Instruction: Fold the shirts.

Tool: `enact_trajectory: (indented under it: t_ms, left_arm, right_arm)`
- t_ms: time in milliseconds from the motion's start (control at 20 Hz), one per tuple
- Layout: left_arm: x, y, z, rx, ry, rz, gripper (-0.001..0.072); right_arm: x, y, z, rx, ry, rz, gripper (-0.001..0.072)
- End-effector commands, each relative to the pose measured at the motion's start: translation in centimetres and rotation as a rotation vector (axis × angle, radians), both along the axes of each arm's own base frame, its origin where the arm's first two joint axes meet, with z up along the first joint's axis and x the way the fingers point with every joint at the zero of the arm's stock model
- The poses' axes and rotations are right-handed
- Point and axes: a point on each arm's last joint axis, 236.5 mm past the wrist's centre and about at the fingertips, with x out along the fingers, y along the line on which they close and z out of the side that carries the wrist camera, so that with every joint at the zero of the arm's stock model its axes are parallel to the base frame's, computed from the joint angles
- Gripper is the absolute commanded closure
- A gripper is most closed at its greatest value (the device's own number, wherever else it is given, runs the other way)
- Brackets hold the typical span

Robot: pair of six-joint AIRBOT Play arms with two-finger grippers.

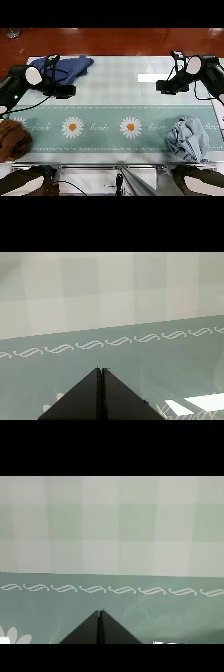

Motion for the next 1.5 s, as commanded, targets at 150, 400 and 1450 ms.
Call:
enact_trajectory:
  t_ms: [150, 400, 1450]
  left_arm:
    - [0.0, 0.0, 0.0, 0.0, 0.0, 0.0, 0.069]
    - [0.0, 0.0, 0.0, 0.0, 0.0, 0.0, 0.0691]
    - [-3.8, 3.8, 1.5, 0.171, 0.027, -0.167, 0.0004]
  right_arm:
    - [0.0, 0.0, 0.0, 0.001, -0.001, 0.001, 0.0684]
    - [0.0, 0.0, 0.0, 0.001, -0.001, 0.001, 0.0684]
    - [-10.2, -16.1, 10.9, -0.268, -0.177, -0.422, 0.0095]
